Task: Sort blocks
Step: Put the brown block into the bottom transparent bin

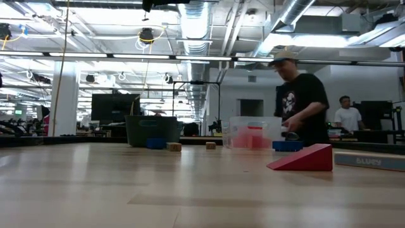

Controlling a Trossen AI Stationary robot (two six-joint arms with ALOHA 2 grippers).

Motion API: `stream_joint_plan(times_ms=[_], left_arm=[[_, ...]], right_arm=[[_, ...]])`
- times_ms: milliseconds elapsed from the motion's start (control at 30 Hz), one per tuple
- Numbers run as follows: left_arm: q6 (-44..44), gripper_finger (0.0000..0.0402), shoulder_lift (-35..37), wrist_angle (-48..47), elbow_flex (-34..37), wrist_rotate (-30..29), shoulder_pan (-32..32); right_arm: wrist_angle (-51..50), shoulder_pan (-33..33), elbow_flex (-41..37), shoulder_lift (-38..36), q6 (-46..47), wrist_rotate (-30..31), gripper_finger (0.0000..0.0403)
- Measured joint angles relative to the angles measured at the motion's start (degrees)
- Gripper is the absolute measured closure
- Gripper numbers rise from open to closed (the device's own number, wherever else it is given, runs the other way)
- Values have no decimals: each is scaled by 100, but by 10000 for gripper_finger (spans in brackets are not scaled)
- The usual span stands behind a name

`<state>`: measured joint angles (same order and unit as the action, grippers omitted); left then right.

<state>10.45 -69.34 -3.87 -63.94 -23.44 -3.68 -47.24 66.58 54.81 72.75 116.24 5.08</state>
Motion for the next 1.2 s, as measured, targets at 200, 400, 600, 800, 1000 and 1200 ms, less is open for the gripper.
stream_joint_plan(times_ms=[200,400,600,800,1000,1200], left_arm=[[116,127,0,-45,0,6,0],[277,127,0,-224,2,19,-2],[370,127,0,-322,2,19,-2],[217,127,0,-318,2,17,26],[281,127,0,-317,2,129,135],[298,127,0,-325,2,163,317]], right_arm=[[636,25,-820,0,722,-60,326],[1094,-155,-1133,40,725,-349,316],[1304,-225,-1126,339,540,-815,244],[1332,-228,-1078,384,505,-875,172],[478,-243,-289,-52,460,-767,168],[-968,-1066,772,73,-1200,-420,185]])
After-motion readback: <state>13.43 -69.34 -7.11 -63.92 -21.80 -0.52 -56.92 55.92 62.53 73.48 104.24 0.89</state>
